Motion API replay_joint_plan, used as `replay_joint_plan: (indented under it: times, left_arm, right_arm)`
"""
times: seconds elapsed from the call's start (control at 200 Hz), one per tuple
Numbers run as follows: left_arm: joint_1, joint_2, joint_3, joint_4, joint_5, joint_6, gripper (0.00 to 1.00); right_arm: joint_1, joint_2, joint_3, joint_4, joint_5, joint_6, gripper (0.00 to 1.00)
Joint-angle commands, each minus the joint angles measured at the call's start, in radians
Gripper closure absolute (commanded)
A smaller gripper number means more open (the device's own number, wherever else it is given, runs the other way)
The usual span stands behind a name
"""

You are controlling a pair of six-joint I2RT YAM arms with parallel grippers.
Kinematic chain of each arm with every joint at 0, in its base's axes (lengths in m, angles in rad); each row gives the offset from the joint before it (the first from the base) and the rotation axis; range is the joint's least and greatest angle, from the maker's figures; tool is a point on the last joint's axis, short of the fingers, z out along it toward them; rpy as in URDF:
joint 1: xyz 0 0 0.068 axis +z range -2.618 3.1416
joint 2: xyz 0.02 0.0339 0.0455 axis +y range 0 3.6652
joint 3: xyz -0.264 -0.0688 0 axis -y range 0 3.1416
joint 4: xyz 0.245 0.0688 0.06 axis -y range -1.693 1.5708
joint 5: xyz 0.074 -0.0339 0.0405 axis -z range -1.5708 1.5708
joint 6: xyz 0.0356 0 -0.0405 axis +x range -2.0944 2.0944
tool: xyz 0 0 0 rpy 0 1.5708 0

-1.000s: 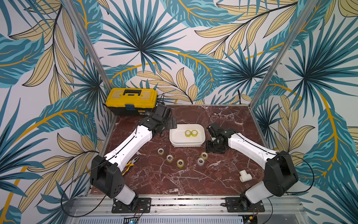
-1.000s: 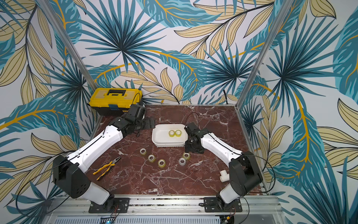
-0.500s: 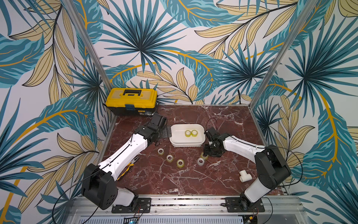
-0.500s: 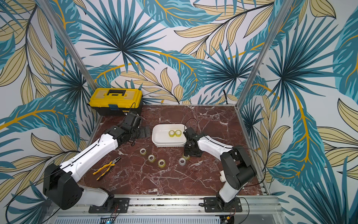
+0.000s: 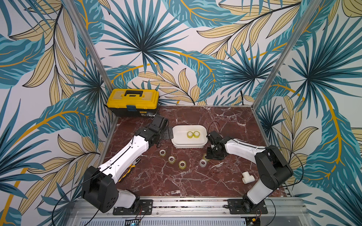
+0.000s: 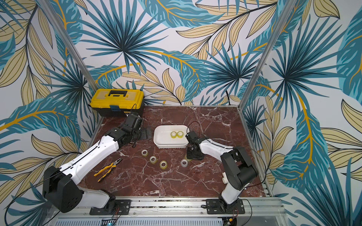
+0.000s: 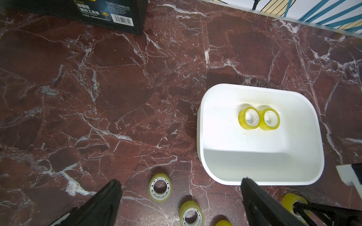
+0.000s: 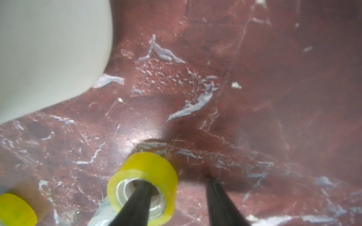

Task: Put the transparent tape into the storage box
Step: Pick up the tape at the center of the board.

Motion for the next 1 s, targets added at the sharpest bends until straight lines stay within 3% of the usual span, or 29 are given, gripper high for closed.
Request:
replay_joint_plan:
  times: [0.0,0.225,0.426,0.656,0.816,0.997]
  left_arm:
    - [0.007,-0.023,-0.032,0.007,-0.02,-0.009,0.0]
    - [0.011,-0.023,-0.067,0.022,-0.022,-0.021,0.0]
    - [0.021,-0.01,-0.09,0.021,-0.009,-0.019,0.0]
    - [0.034,0.0,-0.145,0.045,0.023,-0.042,0.0]
    - [0.038,0.006,-0.183,0.058,0.043,-0.056,0.0]
    - [0.045,-0.01,-0.228,0.083,0.066,-0.083,0.0]
  right_arm:
    - [0.0,0.024,-0.025,0.007,-0.003,0.007,0.67]
    - [0.0,-0.019,-0.011,-0.044,0.016,0.003,1.0]
    - [0.0,-0.118,0.064,-0.194,0.081,-0.022,1.0]
    - [0.0,-0.176,0.264,-0.407,0.135,-0.104,1.0]
    - [0.006,-0.086,0.448,-0.46,0.128,-0.165,1.0]
    - [0.027,0.125,0.666,-0.481,0.129,-0.21,1.0]
